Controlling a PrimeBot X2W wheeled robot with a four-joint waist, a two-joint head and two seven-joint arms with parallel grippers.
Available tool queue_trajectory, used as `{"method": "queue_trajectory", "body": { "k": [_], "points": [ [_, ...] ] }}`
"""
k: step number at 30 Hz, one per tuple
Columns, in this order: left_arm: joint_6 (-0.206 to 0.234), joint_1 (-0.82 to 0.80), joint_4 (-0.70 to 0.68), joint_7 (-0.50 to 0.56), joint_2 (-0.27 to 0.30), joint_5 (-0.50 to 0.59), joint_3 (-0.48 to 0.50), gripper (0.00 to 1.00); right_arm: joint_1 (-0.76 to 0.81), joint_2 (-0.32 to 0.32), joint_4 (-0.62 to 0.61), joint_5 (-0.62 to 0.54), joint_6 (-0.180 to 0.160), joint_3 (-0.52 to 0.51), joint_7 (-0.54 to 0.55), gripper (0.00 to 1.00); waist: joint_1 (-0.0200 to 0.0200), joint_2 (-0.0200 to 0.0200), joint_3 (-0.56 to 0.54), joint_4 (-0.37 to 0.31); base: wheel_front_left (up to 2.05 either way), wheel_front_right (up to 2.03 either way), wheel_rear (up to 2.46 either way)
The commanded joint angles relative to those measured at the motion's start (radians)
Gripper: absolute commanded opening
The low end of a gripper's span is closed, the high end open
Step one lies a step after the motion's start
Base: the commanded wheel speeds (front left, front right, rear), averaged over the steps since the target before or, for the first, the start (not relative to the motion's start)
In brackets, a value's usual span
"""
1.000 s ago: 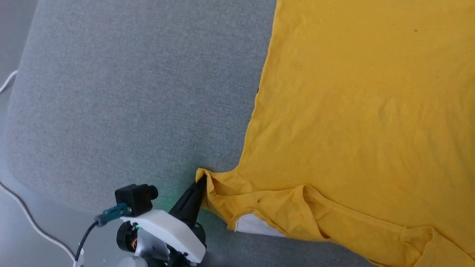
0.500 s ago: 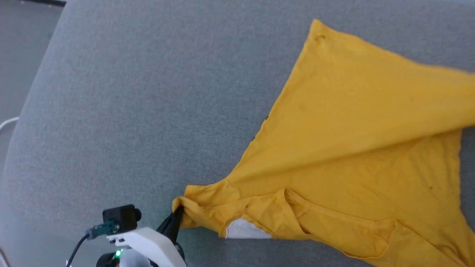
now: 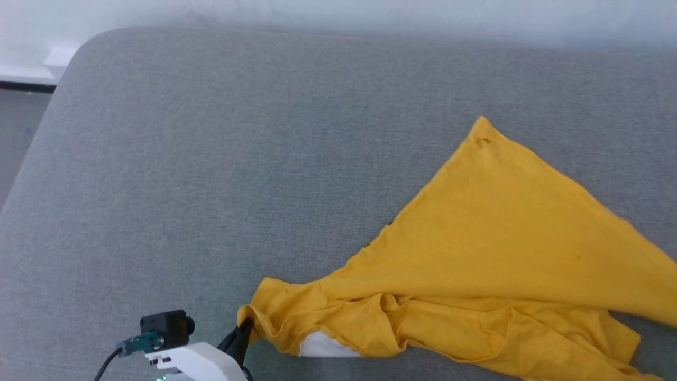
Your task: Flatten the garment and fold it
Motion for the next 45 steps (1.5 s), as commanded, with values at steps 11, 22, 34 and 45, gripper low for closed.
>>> {"method": "queue_trajectory", "body": {
  "k": [11,22,34,45],
  "points": [
    [0.013,0.018,-0.025,0.021,0.012,-0.004,-0.01,0.0,0.057,0.014,0.001,0.062,-0.002,-0.008,0.21,1.0,0.0001,-0.0001,-0.022,-0.026,0.0,0.0,0.0],
    [0.014,0.012,-0.029,0.019,0.011,-0.011,-0.015,0.0,-0.065,-0.034,-0.144,0.088,-0.002,0.238,-0.276,1.0,0.0001,-0.0001,-0.009,-0.012,0.0,0.0,0.0],
    [0.002,-0.032,-0.018,0.008,0.005,-0.012,-0.028,0.0,-0.362,-0.195,0.117,0.178,-0.002,0.713,-0.348,1.0,0.0001,-0.0001,0.063,0.034,0.0,0.0,0.0],
    [-0.012,-0.075,0.008,-0.016,-0.017,-0.015,-0.047,0.0,-0.619,-0.233,0.391,0.185,-0.002,0.856,0.011,1.0,0.0001,-0.0001,0.141,0.093,0.0,0.0,0.0]
  ]
}}
